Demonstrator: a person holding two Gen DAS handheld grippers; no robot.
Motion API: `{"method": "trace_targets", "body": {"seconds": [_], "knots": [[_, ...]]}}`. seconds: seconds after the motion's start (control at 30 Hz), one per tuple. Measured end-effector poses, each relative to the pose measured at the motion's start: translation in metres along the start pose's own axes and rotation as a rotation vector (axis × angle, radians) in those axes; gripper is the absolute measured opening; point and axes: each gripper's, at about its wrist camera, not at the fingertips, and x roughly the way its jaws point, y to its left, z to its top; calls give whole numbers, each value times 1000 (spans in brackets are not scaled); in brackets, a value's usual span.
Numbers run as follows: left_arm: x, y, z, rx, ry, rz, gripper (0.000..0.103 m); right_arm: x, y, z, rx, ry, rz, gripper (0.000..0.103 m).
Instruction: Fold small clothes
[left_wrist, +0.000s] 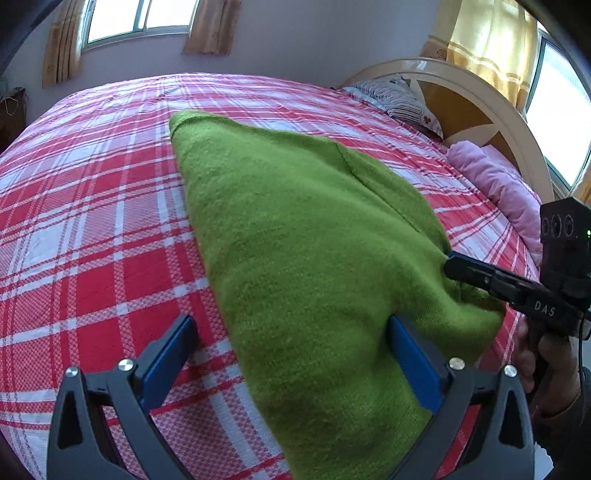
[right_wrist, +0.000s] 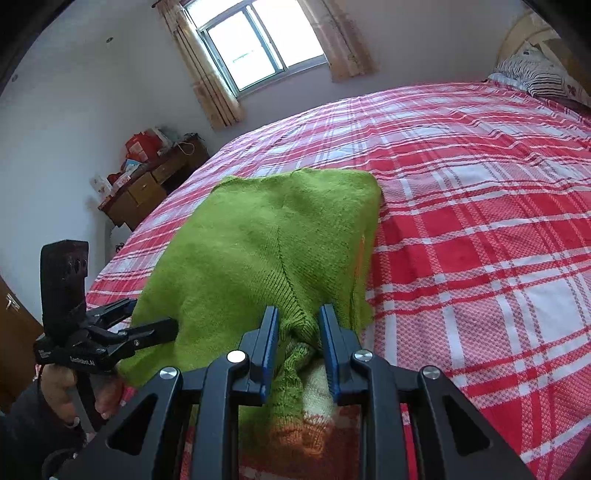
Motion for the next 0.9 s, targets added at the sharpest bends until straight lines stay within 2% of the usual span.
{"method": "trace_targets", "body": {"seconds": [0.23,0.33,0.37,0.4,0.43,0.5,0.67,0.9], "knots": [[-3,11,0,-44,-13,-68,103,-5,-2,13,-28,28,31,27],[-9,25,-1,-110,-49,-126,103,-6,-13,14,1,27,65,28],[-10,30,-1,-139,-59,-144,103,-8,-17,15,14,14,81,31],[-10,35,-2,-166,-64,-159,103,-10,-20,16,23,0,79,47],[-9,36,-2,-179,-63,-163,103,-12,-24,18,34,-15,69,58],[-7,29,-1,-152,-53,-135,103,-16,-37,23,80,-50,77,58],[-1,6,0,-41,-15,-47,103,-4,-64,38,156,-38,52,58],[2,4,1,-4,-2,-9,103,42,-83,65,233,72,109,59]]}}
